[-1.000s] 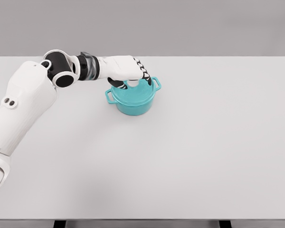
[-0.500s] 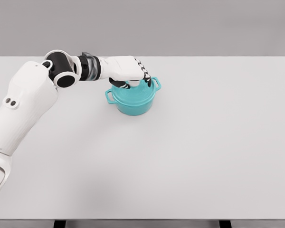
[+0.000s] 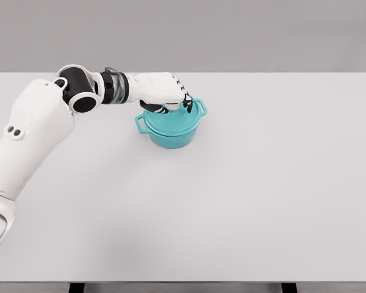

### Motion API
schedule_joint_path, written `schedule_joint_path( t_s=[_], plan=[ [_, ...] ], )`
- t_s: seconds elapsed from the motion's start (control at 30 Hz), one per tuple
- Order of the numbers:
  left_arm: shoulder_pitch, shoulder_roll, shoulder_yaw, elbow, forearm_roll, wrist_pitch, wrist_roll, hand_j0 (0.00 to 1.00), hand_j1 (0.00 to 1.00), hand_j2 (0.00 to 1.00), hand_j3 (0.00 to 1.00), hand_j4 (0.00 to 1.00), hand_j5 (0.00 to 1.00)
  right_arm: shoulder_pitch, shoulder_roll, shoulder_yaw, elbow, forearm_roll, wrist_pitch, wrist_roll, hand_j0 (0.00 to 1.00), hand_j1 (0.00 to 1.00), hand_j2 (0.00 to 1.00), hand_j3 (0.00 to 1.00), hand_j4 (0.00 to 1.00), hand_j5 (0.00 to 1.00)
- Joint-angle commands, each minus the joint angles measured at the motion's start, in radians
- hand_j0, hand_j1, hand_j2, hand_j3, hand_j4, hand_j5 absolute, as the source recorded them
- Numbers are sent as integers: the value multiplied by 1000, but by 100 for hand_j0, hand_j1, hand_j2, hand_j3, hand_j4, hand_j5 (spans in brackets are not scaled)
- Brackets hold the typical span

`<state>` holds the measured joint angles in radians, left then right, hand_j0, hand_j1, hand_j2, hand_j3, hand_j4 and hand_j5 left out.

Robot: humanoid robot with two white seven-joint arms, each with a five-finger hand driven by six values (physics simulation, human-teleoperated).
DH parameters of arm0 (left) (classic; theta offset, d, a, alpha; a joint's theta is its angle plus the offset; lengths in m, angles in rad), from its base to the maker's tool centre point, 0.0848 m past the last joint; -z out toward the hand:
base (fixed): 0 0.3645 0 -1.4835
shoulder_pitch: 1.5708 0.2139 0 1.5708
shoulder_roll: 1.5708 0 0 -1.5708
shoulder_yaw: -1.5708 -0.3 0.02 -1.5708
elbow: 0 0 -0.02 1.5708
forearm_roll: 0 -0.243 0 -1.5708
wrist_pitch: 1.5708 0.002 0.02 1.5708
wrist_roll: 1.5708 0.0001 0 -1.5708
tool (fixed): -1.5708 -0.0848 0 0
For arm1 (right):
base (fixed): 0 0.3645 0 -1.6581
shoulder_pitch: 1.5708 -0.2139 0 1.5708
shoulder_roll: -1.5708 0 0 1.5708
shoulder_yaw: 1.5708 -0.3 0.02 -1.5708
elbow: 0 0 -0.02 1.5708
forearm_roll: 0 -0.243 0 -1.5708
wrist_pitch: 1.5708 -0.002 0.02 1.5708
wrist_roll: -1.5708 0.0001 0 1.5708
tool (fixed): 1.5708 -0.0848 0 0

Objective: Open the lid of the pot with left arm

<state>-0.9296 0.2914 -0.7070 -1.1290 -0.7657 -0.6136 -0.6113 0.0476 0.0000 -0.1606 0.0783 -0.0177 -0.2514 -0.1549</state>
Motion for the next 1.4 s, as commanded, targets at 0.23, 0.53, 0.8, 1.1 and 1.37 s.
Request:
schedule_joint_path(
  t_s=[0.23, 0.53, 0.8, 1.1, 1.37],
  plan=[
    [-2, 9, 8, -1, 12, 3, 0, 63, 63, 63, 63, 63, 63, 0, 0, 0, 0, -1, 0, 0, 100, 100, 100, 100, 100, 100],
    [-5, 14, 12, -5, 51, 3, 0, 56, 56, 56, 56, 56, 56, 0, 0, 0, 0, -1, 0, 0, 100, 100, 100, 100, 100, 100],
    [-6, 49, 12, -15, 98, 3, 0, 55, 55, 55, 55, 55, 55, 0, 0, 1, 0, -1, 0, 0, 100, 100, 100, 100, 100, 100],
    [-9, 262, 15, -109, 264, 3, 0, 55, 55, 55, 55, 55, 55, 0, 0, 1, 0, -1, 0, 0, 100, 100, 100, 100, 100, 100],
    [-2, 380, 58, -110, 290, 3, 0, 53, 53, 53, 53, 53, 53, 0, 0, 0, 0, -1, 0, 0, 100, 100, 100, 100, 100, 100]
  ],
)
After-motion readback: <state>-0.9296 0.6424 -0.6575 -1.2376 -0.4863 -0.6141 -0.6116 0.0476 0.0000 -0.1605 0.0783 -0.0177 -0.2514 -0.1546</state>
